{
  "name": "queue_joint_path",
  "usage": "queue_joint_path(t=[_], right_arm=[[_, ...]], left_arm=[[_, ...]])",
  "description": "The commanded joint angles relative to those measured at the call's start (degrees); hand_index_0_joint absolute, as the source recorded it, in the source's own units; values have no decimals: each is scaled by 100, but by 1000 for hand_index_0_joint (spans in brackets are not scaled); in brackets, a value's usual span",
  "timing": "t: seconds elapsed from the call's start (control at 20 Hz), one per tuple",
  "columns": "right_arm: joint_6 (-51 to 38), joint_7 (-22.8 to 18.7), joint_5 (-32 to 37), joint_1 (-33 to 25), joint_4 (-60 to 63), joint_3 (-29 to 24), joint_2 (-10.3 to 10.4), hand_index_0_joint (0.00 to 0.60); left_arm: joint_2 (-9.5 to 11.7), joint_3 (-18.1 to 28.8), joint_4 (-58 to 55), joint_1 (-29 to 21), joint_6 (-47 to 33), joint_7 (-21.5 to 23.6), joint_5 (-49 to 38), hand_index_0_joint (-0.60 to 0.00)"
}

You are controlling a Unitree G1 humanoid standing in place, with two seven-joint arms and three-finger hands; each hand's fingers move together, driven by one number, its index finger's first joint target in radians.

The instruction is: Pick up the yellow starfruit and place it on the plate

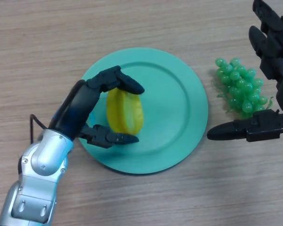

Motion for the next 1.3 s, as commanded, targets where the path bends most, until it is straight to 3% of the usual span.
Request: queue_joint_path(t=[0.05,0.25,0.4,0.6,0.75,0.85,1.0,1.3], right_arm=[[-564,-113,74,-78,-350,-277,-108,0],[-519,-150,45,-87,-335,-291,-110,0],[-516,-189,104,-73,-320,-282,-82,0],[-531,-196,112,21,-303,-263,-63,0],[-541,-145,-33,23,-320,-292,-97,0],[-664,-127,-99,52,-265,-279,-77,0],[-645,-196,67,-3,-216,-225,-35,0],[-899,-285,73,-146,169,-40,20,0]], left_arm=[[49,55,-71,-309,-228,350,57,0],[47,27,121,-366,-416,715,522,0],[117,141,-592,-218,-304,889,699,0],[210,381,-1940,134,0,887,157,0],[361,826,-3038,481,565,637,-852,0],[512,1145,-3181,610,513,719,-1428,0],[559,1399,-3313,880,773,691,-2128,0],[527,1402,-3417,1059,1223,819,-2173,0]])
